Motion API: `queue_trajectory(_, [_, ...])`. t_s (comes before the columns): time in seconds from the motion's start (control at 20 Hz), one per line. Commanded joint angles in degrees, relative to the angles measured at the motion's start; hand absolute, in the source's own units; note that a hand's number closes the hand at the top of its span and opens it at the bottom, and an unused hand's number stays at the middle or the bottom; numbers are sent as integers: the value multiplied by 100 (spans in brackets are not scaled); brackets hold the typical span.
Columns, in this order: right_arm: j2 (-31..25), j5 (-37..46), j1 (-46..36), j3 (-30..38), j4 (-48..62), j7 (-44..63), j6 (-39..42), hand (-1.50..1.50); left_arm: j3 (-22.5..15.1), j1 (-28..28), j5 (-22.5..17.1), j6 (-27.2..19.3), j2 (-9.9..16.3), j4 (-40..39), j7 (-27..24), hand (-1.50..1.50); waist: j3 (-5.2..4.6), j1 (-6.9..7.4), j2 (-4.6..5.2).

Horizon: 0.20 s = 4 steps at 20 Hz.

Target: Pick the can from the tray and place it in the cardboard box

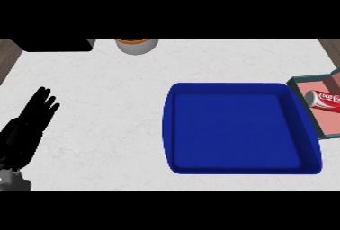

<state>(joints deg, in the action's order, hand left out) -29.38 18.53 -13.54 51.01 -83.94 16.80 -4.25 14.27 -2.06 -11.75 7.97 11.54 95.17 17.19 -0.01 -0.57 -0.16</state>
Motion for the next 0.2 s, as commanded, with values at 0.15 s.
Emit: queue_trajectory(0.15, [-140,-462,710,202,-103,-429,183,-150,-177,252,-16,-98,-192,615,363,0,2,49,6])
